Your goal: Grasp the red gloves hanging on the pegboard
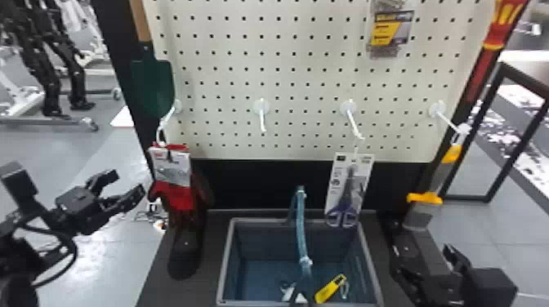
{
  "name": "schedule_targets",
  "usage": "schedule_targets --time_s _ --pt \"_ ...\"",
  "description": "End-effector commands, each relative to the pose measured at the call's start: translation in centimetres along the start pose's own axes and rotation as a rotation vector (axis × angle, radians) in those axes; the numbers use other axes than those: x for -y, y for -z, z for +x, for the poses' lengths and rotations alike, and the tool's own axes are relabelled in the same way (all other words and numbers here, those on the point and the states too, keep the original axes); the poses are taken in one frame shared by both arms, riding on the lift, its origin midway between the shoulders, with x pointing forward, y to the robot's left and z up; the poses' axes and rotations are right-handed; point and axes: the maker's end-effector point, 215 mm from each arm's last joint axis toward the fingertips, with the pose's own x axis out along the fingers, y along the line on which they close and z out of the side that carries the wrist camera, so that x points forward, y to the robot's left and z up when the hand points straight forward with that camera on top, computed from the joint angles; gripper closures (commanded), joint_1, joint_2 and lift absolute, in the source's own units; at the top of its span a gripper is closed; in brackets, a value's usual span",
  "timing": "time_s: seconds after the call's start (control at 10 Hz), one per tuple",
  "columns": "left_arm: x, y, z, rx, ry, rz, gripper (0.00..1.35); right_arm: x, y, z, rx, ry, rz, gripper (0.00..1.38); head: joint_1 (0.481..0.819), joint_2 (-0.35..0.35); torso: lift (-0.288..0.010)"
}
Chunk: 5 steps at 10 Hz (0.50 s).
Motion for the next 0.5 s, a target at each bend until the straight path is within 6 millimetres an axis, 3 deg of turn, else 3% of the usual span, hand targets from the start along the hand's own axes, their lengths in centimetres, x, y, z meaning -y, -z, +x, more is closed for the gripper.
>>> schedule_targets --time_s 0.0,0.4 --pt "0.0 -0.1 1.2 -0.052 0.052 -0.017 0.24 -0.2 0.0 0.1 0.001 -0.003 0.000 0.26 0.549 0.000 -0.100" --pt "4.0 0.4 5.3 -0.127 0.268 -0.086 0.24 -0.7 0.0 0.5 0.001 -0.022 0.000 0.26 0.549 0.000 -0.100"
